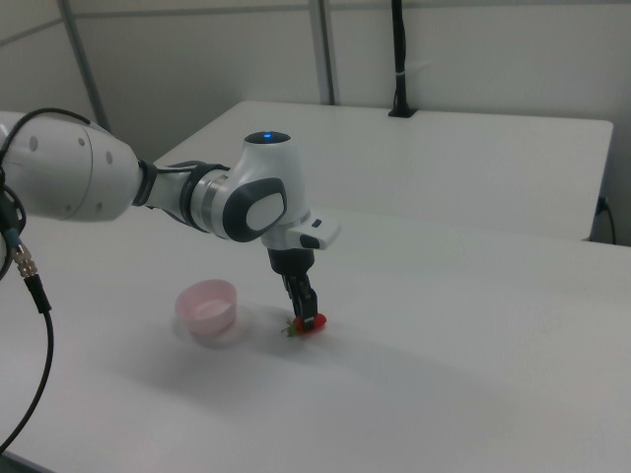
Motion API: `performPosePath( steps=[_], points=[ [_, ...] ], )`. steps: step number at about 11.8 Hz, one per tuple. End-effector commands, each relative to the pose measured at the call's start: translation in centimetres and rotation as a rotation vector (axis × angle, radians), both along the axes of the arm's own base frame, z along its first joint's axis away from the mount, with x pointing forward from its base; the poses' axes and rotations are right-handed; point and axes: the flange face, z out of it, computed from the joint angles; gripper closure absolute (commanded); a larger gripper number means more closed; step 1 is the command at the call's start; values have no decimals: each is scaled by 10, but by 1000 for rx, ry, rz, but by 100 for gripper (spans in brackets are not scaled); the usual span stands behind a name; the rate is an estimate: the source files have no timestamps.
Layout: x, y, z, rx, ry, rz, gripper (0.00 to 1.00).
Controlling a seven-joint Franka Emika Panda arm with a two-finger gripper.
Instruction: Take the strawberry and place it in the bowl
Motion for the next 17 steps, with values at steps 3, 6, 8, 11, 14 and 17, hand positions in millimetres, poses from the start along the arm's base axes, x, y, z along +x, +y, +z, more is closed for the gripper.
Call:
performPosePath(
  steps=[3,6,8,11,14,17],
  points=[
    [-8,-2,-5,30,38,35,49],
    [-8,-3,-13,28,44,37,52],
    [-7,-2,-13,28,43,39,55],
    [-6,-2,-5,28,34,36,56],
    [-4,0,12,28,9,35,56],
    [2,18,48,72,27,42,56]
  ],
)
